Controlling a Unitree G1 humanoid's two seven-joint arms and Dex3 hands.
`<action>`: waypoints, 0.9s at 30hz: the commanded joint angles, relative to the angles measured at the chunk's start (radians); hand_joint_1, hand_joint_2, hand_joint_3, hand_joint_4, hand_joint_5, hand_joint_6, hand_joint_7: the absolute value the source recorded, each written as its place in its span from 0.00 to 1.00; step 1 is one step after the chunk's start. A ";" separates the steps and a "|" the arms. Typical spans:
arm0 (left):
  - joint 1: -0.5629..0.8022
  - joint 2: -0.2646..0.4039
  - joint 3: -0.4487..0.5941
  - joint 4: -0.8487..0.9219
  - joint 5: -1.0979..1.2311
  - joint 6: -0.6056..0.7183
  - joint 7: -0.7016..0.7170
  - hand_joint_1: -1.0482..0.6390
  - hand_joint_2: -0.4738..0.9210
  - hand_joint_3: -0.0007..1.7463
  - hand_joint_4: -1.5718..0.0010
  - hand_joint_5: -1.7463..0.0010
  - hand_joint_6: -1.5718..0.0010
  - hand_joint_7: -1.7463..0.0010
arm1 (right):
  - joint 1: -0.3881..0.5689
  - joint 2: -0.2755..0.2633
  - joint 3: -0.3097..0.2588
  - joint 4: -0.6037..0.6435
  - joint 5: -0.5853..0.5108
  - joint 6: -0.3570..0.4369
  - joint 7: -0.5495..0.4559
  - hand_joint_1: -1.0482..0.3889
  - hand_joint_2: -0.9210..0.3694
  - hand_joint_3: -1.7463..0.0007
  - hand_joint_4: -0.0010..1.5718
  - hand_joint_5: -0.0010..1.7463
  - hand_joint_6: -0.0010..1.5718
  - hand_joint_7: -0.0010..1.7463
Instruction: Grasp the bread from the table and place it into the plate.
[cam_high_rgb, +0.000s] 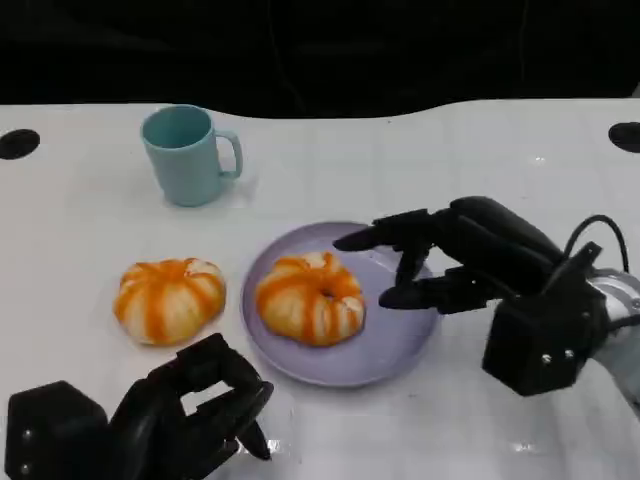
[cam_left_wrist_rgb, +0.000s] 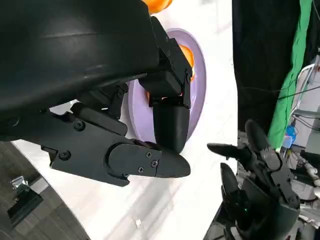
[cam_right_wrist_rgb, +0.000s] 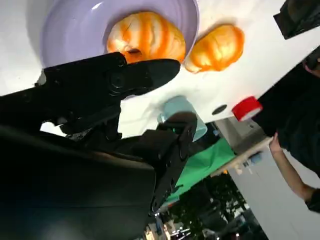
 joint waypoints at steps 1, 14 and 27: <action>-0.010 0.009 0.006 -0.002 -0.001 -0.005 -0.003 0.29 1.00 0.14 0.52 0.00 0.58 0.12 | 0.075 -0.051 -0.056 -0.096 0.078 0.007 0.029 0.49 0.00 0.93 0.51 0.59 0.59 0.12; -0.017 0.006 0.006 0.001 -0.003 -0.001 -0.005 0.29 1.00 0.14 0.53 0.00 0.59 0.12 | 0.323 -0.149 -0.141 -0.335 0.158 0.049 0.101 0.46 0.00 0.92 0.43 0.83 0.49 0.59; -0.018 0.008 0.008 -0.004 -0.009 0.006 -0.006 0.28 1.00 0.14 0.53 0.00 0.58 0.13 | 0.567 -0.237 -0.188 -0.670 0.194 0.292 0.219 0.46 0.00 0.94 0.47 1.00 0.41 0.88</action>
